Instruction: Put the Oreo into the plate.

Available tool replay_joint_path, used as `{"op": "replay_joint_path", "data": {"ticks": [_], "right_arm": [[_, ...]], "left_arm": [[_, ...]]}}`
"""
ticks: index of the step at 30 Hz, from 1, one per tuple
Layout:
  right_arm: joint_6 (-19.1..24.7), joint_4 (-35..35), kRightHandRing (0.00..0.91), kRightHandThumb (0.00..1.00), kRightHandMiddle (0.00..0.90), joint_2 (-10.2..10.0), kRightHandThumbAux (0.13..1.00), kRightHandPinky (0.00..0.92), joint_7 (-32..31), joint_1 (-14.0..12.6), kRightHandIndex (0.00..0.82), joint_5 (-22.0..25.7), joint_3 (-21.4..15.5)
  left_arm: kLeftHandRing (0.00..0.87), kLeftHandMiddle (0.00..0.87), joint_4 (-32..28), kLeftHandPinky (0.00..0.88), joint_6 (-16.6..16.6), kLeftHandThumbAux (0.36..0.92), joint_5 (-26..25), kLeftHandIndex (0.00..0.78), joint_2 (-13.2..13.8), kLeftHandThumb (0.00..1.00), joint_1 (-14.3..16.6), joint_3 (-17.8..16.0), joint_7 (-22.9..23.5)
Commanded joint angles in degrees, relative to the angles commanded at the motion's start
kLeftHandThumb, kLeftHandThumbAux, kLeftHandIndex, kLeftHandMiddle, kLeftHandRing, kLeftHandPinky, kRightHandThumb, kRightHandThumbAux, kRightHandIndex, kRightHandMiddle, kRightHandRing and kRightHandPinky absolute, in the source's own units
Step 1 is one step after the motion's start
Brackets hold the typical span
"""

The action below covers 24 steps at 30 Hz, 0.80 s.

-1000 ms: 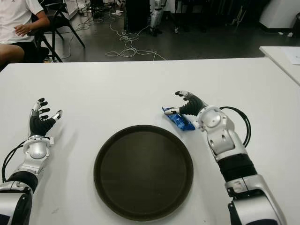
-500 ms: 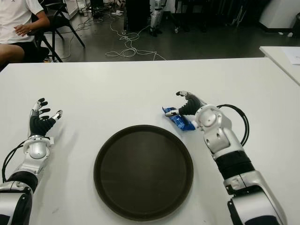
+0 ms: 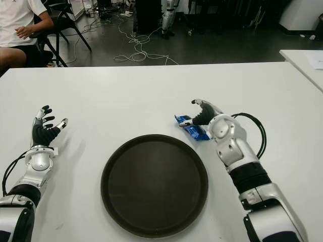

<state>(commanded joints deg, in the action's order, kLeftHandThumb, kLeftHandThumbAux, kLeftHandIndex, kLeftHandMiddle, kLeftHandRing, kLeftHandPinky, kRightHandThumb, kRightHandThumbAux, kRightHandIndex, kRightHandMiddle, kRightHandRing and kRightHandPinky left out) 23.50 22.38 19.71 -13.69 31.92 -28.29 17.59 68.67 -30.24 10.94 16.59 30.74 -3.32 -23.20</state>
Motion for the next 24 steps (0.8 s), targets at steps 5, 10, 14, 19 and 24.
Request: {"op": "replay_joint_path", "data": {"ticks": [5, 10, 14, 19, 24], "right_arm": [[-0.7, -0.7, 0.000, 0.000, 0.029, -0.1, 0.682, 0.000, 0.3, -0.6, 0.001, 0.4, -0.5], [-1.5, -0.7, 0.000, 0.000, 0.025, 0.2, 0.682, 0.000, 0.5, -0.8, 0.000, 0.0, -0.1], [-1.1, -1.3, 0.000, 0.000, 0.016, 0.8, 0.688, 0.000, -0.2, -1.0, 0.000, -1.2, 0.8], [0.1, -3.6, 0.000, 0.000, 0.002, 1.4, 0.701, 0.000, -1.6, -1.8, 0.000, -2.1, 1.5], [0.8, -6.0, 0.000, 0.000, 0.000, 2.6, 0.710, 0.000, -4.0, -2.4, 0.000, -3.7, 3.1]], "left_arm": [[0.201, 0.173, -0.1, 0.250, 0.2, 0.714, 0.4, 0.104, 0.1, 0.204, -0.1, 0.3, -0.6], [0.198, 0.168, -0.1, 0.251, 0.3, 0.718, 0.7, 0.101, 0.0, 0.205, 0.0, 0.4, -1.2], [0.205, 0.174, -0.1, 0.266, 0.2, 0.726, 0.7, 0.108, 0.0, 0.224, 0.0, 0.3, -1.2], [0.209, 0.177, -0.2, 0.276, 0.1, 0.717, 0.7, 0.112, 0.1, 0.224, -0.1, 0.3, -1.0], [0.205, 0.164, 0.0, 0.269, 0.4, 0.700, -0.5, 0.107, -0.1, 0.226, -0.1, -0.5, 0.3]]}}
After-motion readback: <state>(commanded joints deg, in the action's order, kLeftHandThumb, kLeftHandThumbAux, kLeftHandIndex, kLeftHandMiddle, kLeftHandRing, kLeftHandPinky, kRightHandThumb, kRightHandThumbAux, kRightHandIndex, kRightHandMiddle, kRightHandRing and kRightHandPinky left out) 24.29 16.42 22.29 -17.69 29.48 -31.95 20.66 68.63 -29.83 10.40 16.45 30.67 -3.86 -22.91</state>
